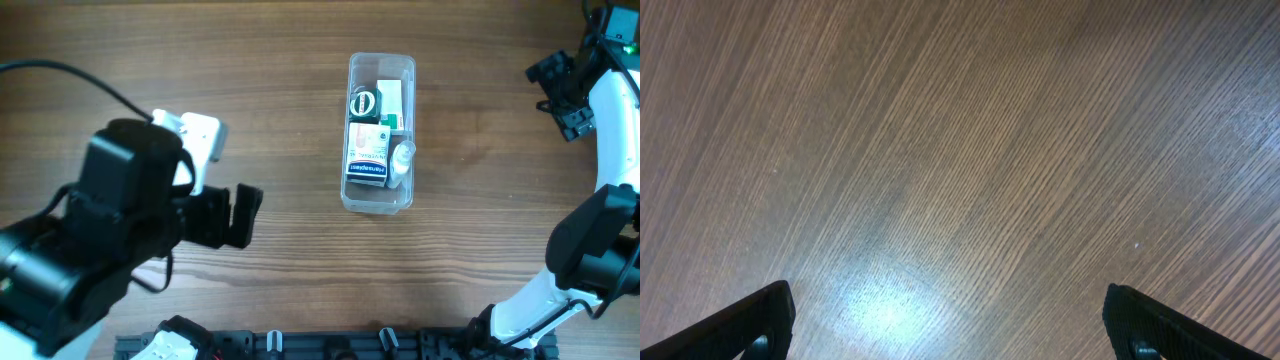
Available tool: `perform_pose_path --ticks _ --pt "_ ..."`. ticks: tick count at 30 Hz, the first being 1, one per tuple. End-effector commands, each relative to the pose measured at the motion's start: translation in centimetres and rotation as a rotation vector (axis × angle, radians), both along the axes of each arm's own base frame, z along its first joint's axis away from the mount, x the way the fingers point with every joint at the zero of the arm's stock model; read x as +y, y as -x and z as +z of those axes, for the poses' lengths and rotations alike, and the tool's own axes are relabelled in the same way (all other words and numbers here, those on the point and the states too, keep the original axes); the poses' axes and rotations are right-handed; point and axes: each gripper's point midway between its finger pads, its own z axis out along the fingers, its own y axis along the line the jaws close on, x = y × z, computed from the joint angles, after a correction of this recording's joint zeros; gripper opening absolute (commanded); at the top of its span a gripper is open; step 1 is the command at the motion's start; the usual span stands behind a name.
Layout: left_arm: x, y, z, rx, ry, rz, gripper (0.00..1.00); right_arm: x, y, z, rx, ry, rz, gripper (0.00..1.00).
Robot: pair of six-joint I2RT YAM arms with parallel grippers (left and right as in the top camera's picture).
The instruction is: Pack container
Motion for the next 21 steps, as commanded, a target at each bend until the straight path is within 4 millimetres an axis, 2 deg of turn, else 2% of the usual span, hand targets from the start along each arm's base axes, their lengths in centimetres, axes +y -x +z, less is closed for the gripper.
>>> perform_pose_path --ticks 1,5,6,10,13,16,21 --pt "-1.0 -2.0 -2.0 -0.025 -0.011 -0.036 1.0 0.1 0.0 -0.6 0.008 -0.008 -0.017 1.0" --pt "-0.9 -5.4 -3.5 -0.18 0.059 0.02 1.0 0.1 0.0 -0.6 0.008 -0.008 -0.017 1.0" --pt "-0.4 -6.5 -4.5 -0.246 0.086 0.053 1.0 0.1 0.0 -0.6 0.008 -0.008 -0.017 1.0" --pt "2.3 -8.8 -7.8 -0.441 0.155 0.157 1.0 0.1 0.0 -0.6 0.008 -0.008 -0.017 1.0" --pt "4.3 -9.0 -10.2 -0.595 0.203 0.209 1.0 0.1 0.0 -0.6 0.008 -0.008 -0.017 1.0" --pt "5.7 -8.2 -12.3 -0.741 0.237 0.235 1.0 0.1 0.0 -0.6 0.008 -0.008 -0.017 1.0" --pt "6.8 -6.5 -14.3 -0.877 0.257 0.254 1.0 0.1 -0.1 -0.5 0.007 -0.008 -0.017 1.0"
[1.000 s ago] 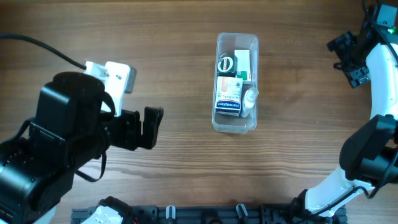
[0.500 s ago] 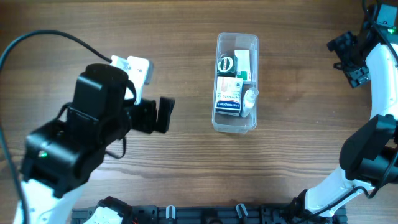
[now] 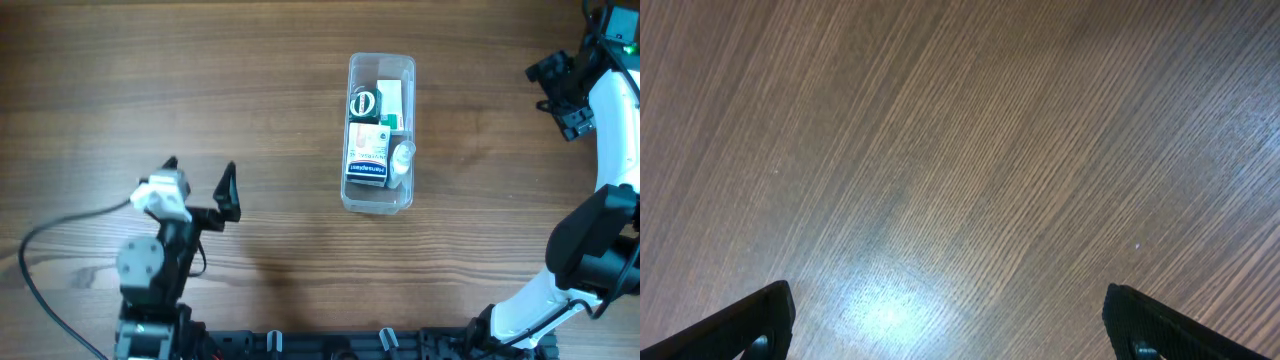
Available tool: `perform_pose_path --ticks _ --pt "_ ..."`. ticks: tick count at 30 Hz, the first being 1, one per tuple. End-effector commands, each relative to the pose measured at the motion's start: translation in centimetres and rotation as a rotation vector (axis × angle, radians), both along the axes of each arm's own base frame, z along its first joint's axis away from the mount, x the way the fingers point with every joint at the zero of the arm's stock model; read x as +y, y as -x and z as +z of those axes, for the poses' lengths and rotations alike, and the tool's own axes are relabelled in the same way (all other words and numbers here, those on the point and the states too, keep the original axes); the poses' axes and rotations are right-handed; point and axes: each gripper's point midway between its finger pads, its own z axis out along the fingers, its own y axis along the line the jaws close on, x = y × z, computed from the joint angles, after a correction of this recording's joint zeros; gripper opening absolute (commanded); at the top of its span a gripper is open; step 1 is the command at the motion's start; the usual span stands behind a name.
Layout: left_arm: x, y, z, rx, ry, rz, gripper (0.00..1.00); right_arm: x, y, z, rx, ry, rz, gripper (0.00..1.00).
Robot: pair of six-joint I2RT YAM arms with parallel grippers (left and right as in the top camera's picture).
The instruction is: Pack container
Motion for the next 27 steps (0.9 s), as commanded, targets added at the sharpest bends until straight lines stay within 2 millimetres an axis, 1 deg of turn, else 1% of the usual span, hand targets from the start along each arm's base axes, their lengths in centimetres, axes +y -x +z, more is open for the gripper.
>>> perform_pose_path --ticks 1,6,13,19,22,25,27 --pt "0.1 1.2 -0.7 -0.07 -0.007 -0.01 1.0 0.1 -0.1 -0.5 0.007 -0.007 -0.017 1.0" --pt "1.2 2.1 0.2 -0.141 -0.006 0.033 1.0 -0.1 -0.4 -0.4 -0.008 -0.003 -0.017 1.0" --pt "1.5 2.5 -0.7 -0.168 -0.007 0.042 1.0 -0.4 -1.6 0.1 -0.062 0.013 -0.017 1.0" --pt "1.6 2.9 -1.5 -0.176 -0.007 0.048 1.0 -0.4 -1.7 0.1 -0.065 0.013 -0.017 1.0" --pt "2.1 2.7 -3.1 -0.114 -0.012 0.071 1.0 -0.4 -1.7 0.1 -0.065 0.013 -0.017 1.0" --pt "2.4 2.7 -5.6 -0.011 -0.015 0.084 1.0 -0.4 -1.7 0.1 -0.065 0.014 -0.017 1.0" --pt "2.4 2.7 -5.5 -0.012 -0.014 0.084 1.0 -0.4 -1.7 0.1 -0.065 0.014 -0.017 1.0"
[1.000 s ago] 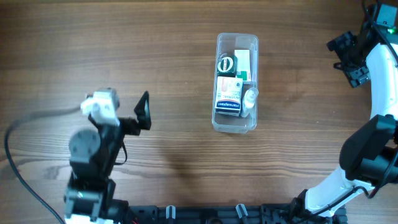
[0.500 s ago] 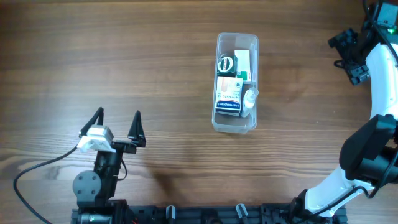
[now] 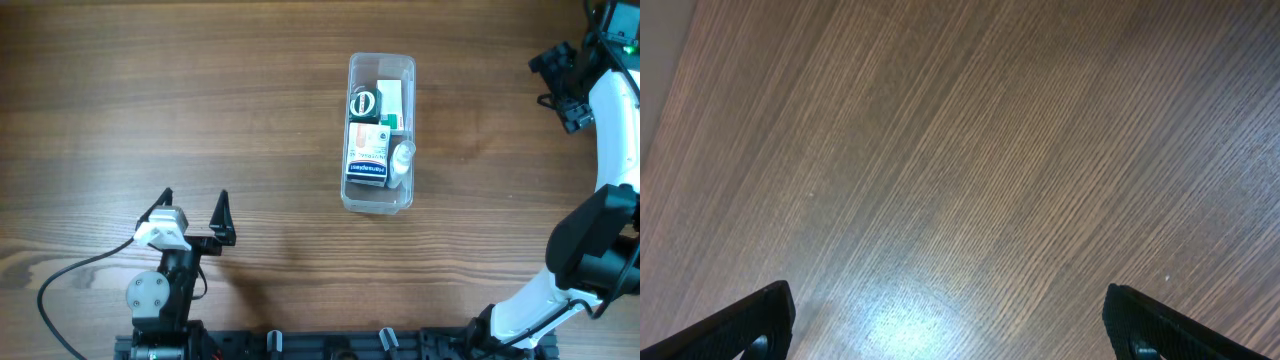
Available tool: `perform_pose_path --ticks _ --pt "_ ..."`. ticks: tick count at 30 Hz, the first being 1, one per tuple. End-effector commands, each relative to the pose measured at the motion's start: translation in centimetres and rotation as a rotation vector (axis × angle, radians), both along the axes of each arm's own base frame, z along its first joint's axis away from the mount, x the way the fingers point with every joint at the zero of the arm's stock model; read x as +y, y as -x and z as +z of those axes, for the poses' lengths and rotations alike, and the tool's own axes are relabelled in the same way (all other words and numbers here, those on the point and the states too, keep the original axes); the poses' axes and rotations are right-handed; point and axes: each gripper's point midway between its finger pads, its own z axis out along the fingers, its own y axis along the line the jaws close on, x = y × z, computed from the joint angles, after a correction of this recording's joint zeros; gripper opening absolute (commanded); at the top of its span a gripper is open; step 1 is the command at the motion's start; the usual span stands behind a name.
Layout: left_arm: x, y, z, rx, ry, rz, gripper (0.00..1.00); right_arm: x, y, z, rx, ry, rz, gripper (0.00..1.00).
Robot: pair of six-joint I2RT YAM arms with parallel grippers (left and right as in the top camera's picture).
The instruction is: Pack container
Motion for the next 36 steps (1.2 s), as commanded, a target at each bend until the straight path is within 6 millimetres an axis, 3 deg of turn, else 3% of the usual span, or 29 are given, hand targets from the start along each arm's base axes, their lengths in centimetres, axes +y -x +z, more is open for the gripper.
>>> perform_pose_path --ticks 1,25,27,29,32,36 --pt "0.2 0.0 -0.1 -0.004 -0.015 0.007 1.0 0.1 -0.1 -0.6 0.007 -0.009 -0.017 1.0" --pt "0.2 0.0 -0.1 -0.004 -0.015 0.007 1.0 0.2 -0.1 -0.6 0.007 -0.009 -0.013 1.0" --pt "0.2 0.0 -0.1 -0.004 -0.015 0.007 1.0 0.4 -0.1 0.1 -0.008 -0.005 -0.01 1.0" --pt "0.2 0.0 -0.1 -0.004 -0.015 0.007 1.0 0.7 0.0 1.9 -0.047 0.007 -0.004 1.0" --pt "0.2 0.0 -0.1 -0.004 -0.015 0.007 1.0 2.7 0.5 7.5 -0.172 0.039 0.037 1.0" --pt "0.2 0.0 -0.1 -0.004 -0.015 0.007 1.0 9.0 3.1 17.3 -0.408 0.076 0.173 1.0"
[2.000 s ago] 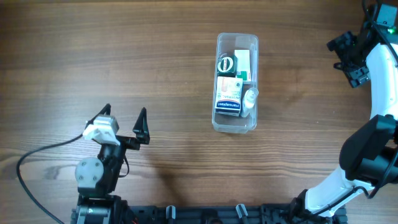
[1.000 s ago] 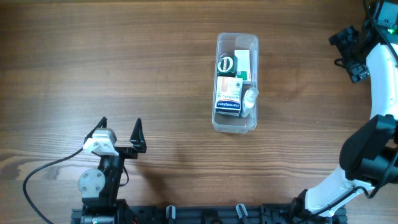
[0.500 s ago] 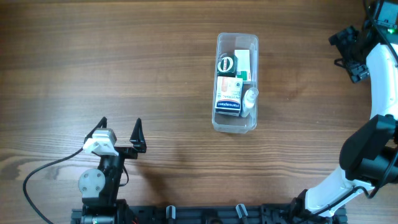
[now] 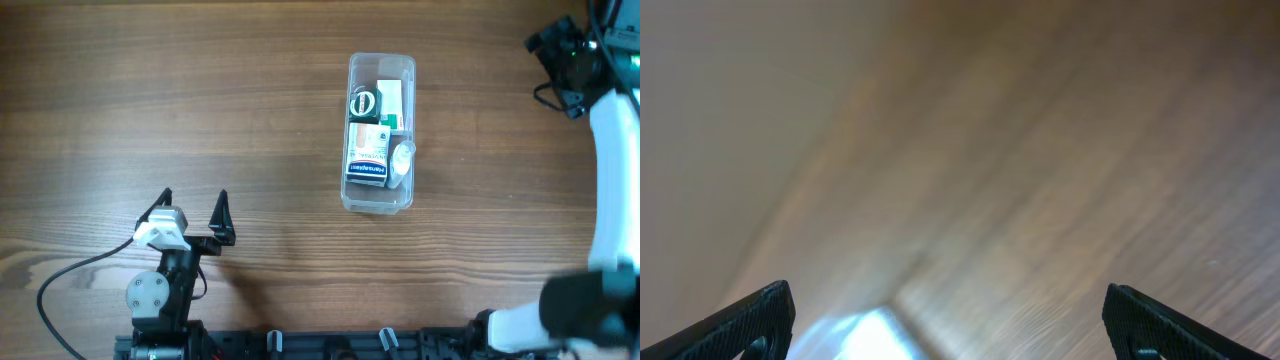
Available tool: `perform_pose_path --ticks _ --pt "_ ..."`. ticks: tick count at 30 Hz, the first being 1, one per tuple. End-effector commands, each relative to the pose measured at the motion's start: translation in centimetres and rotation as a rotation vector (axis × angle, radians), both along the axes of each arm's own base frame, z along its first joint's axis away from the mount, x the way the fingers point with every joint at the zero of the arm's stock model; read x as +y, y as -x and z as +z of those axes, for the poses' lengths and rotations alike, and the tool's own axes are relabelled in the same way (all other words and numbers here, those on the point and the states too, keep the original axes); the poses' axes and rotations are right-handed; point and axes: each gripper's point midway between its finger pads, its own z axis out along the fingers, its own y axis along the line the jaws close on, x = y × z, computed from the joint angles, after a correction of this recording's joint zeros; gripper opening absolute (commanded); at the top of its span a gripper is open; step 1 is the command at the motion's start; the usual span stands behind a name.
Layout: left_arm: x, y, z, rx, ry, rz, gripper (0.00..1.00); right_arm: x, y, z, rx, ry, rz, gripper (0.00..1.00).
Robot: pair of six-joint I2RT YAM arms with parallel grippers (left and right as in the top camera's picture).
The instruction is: Pack container
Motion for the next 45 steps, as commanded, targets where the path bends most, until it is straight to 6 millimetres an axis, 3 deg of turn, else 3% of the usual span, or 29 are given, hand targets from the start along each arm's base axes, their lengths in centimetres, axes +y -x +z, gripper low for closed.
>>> perform_pose_path --ticks 1,4,7,13,18,29,37,41,45 --pt "0.2 0.0 -0.1 -0.003 -0.015 0.005 1.0 3.9 2.9 7.6 -0.187 0.038 0.067 1.0" --pt "0.2 0.0 -0.1 -0.003 -0.015 0.005 1.0 3.2 6.2 10.9 -0.248 0.127 0.004 1.0" --pt "0.2 0.0 -0.1 -0.003 -0.015 0.005 1.0 3.4 9.5 11.2 -0.269 0.126 0.002 1.0" --pt "0.2 0.0 -0.1 -0.003 -0.015 0.005 1.0 2.8 14.5 7.7 -0.458 0.179 -0.04 1.0" --pt "0.2 0.0 -0.1 -0.003 -0.015 0.005 1.0 4.1 16.8 4.7 -0.672 0.291 0.084 1.0" --pt "0.2 0.0 -0.1 -0.003 -0.015 0.005 1.0 7.5 18.5 -1.7 -0.975 0.364 0.277 1.0" --pt "0.2 0.0 -0.1 -0.003 -0.015 0.005 1.0 8.6 18.6 -3.3 -0.972 0.485 0.387 1.0" --pt "0.2 0.0 -0.1 -0.003 -0.015 0.005 1.0 8.9 18.1 -5.9 -0.911 0.487 0.423 1.0" --pt "0.2 0.0 -0.1 -0.003 -0.015 0.005 1.0 10.2 18.1 -6.9 -0.863 0.617 0.569 1.0"
